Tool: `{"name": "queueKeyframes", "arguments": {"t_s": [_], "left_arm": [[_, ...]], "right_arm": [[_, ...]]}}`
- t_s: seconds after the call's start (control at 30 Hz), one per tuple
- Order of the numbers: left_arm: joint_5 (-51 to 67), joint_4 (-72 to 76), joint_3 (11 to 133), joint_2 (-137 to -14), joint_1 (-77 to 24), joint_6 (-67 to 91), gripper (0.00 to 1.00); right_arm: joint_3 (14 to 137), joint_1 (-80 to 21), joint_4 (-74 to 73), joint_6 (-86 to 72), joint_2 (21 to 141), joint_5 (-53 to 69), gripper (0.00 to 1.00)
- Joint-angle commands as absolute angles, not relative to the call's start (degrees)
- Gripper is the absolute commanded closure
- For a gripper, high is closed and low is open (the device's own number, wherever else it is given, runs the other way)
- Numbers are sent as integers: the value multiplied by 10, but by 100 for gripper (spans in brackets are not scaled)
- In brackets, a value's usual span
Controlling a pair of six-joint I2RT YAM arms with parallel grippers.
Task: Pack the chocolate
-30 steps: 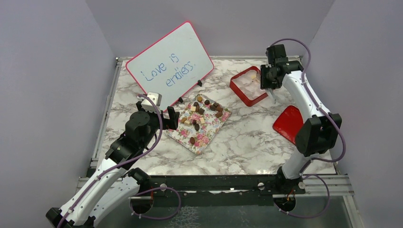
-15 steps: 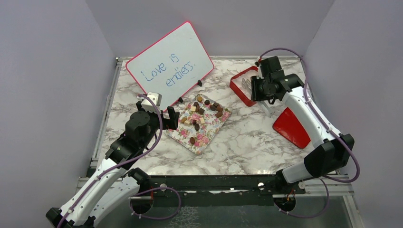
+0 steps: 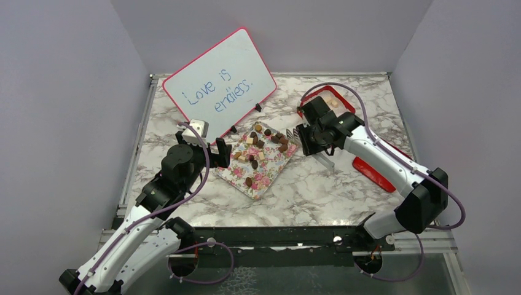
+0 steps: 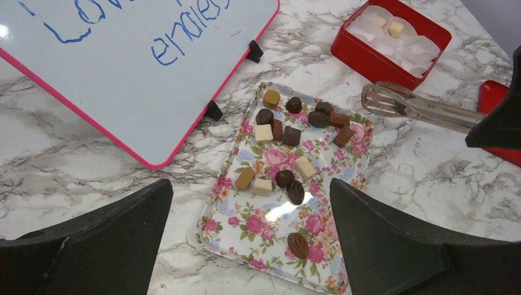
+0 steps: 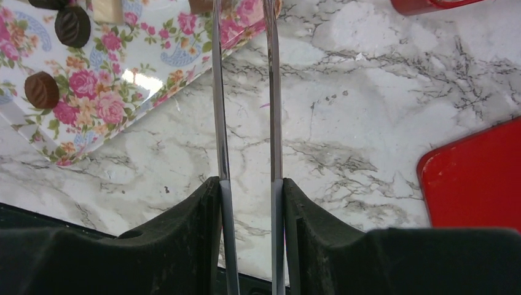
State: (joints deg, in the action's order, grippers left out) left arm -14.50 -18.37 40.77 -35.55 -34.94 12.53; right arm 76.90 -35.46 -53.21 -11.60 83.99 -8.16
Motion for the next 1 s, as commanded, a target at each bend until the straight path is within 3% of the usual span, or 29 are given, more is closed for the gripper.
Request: {"name": "queueKeyframes", "arguments": {"t_s": [0.0,0.97], "left_arm": [[-155,-180,404,-352,-349,121,1],[-154,-180,405,-349,-349,123,1]], "right_arm": [[759,-385,-525,-130,840,-114,58],[797,-463,-536,-127,945,-149,51]]}}
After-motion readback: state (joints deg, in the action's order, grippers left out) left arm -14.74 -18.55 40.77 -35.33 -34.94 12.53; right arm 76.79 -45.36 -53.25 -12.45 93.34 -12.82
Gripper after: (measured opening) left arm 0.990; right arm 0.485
